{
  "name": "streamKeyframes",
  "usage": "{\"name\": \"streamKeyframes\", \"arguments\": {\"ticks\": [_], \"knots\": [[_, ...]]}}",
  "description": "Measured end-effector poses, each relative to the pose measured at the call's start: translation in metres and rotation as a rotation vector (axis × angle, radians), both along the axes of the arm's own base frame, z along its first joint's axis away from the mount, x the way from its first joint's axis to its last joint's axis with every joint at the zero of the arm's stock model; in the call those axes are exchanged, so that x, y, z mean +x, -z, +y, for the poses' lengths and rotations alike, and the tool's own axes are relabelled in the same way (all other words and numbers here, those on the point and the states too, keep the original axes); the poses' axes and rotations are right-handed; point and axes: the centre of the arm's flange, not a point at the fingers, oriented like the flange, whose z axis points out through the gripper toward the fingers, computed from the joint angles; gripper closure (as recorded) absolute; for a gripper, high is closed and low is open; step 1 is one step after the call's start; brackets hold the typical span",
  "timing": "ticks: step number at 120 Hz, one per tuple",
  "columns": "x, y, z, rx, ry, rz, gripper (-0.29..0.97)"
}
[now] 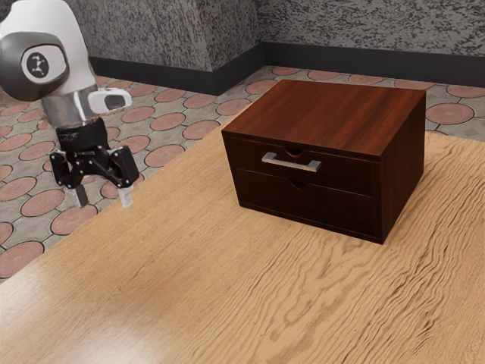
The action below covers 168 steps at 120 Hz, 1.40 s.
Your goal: Pull the drawer handle with one arm to open the drawer
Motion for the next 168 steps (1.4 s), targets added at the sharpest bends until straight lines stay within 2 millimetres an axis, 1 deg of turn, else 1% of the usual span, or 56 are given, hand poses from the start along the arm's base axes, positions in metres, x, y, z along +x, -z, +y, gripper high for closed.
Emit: {"name": "streamKeyframes", "arguments": {"ticks": [5,11,24,26,28,32,36,39,42,46,52,62,71,78,84,95,100,104,112,120,125,136,141,146,157,168], "knots": [[0.005,0.0,-0.002,0.01,0.012,-0.025,0.0],[0.012,-0.001,-0.008,0.019,0.035,-0.05,0.0],[0.024,-0.003,-0.031,0.025,0.096,-0.09,0.0],[0.025,-0.006,-0.035,0.022,0.105,-0.1,0.0],[0.026,-0.013,-0.039,0.021,0.113,-0.118,0.0],[0.026,-0.04,-0.048,0.026,0.121,-0.169,0.0],[0.014,-0.088,-0.058,0.04,0.111,-0.249,0.0],[0.005,-0.111,-0.066,0.043,0.095,-0.285,0.0],[0.001,-0.124,-0.075,0.041,0.075,-0.305,0.0],[0.003,-0.13,-0.088,0.036,0.052,-0.318,0.0],[0.017,-0.121,-0.105,0.028,0.006,-0.305,0.0],[0.047,-0.096,-0.124,0.043,-0.095,-0.28,0.0],[0.062,-0.085,-0.138,0.055,-0.181,-0.29,0.0],[0.074,-0.074,-0.139,0.063,-0.258,-0.293,0.0],[0.082,-0.063,-0.129,0.07,-0.337,-0.292,0.0],[0.087,-0.06,-0.101,0.071,-0.486,-0.311,0.0],[0.088,-0.061,-0.097,0.068,-0.534,-0.326,0.0],[0.088,-0.059,-0.102,0.059,-0.558,-0.337,0.0],[0.087,-0.05,-0.121,0.023,-0.592,-0.354,0.0],[0.094,-0.028,-0.139,-0.01,-0.634,-0.359,0.0],[0.098,-0.018,-0.149,-0.026,-0.662,-0.366,0.0],[0.104,0.006,-0.166,-0.049,-0.722,-0.373,0.0],[0.106,0.018,-0.171,-0.058,-0.75,-0.377,0.0],[0.108,0.026,-0.174,-0.069,-0.778,-0.39,0.0],[0.11,0.034,-0.177,-0.096,-0.839,-0.428,0.0],[0.115,0.037,-0.175,-0.122,-0.901,-0.463,0.0]]}}
